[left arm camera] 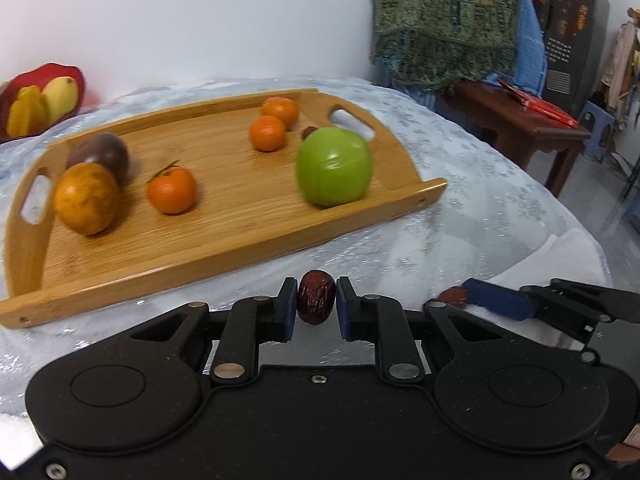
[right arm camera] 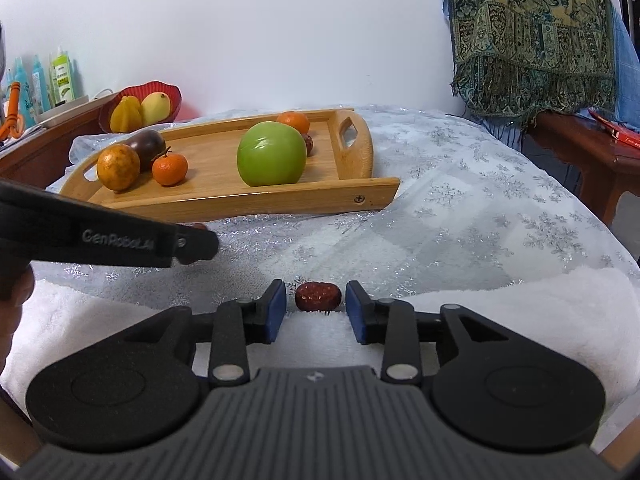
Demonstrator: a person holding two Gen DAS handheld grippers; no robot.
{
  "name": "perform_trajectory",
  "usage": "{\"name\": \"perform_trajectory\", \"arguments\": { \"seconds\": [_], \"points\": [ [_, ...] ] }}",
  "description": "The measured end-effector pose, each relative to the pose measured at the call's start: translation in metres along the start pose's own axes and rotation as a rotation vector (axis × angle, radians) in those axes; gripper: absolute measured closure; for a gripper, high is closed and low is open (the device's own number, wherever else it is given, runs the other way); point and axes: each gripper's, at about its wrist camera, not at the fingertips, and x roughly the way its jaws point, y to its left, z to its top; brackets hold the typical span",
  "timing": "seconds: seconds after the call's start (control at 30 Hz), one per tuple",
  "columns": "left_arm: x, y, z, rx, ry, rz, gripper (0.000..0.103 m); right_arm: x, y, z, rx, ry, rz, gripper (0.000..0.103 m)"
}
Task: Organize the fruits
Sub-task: 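Carry both red dates up and over the bamboo tray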
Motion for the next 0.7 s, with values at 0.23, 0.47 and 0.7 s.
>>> {"name": "perform_trajectory", "arguments": {
  "seconds": [0.23, 0.47, 0.7],
  "points": [
    [-0.006, 0.005, -0.011, -0.009, -0.037, 0.048, 0.084, 0.001, 0.003, 0.0, 0.018, -0.013, -0.025, 0.073],
    [-0.011, 0.01, -0.017, -0.017, -0.067, 0.071, 0.084, 0.0, 0.006, 0.004, 0.031, -0.048, -0.033, 0.074],
    [-0.014, 0.02, -0.016, -0.03, -0.084, 0.082, 0.084, -0.001, 0.02, 0.009, -0.005, -0.109, -0.027, 0.074]
  ]
}}
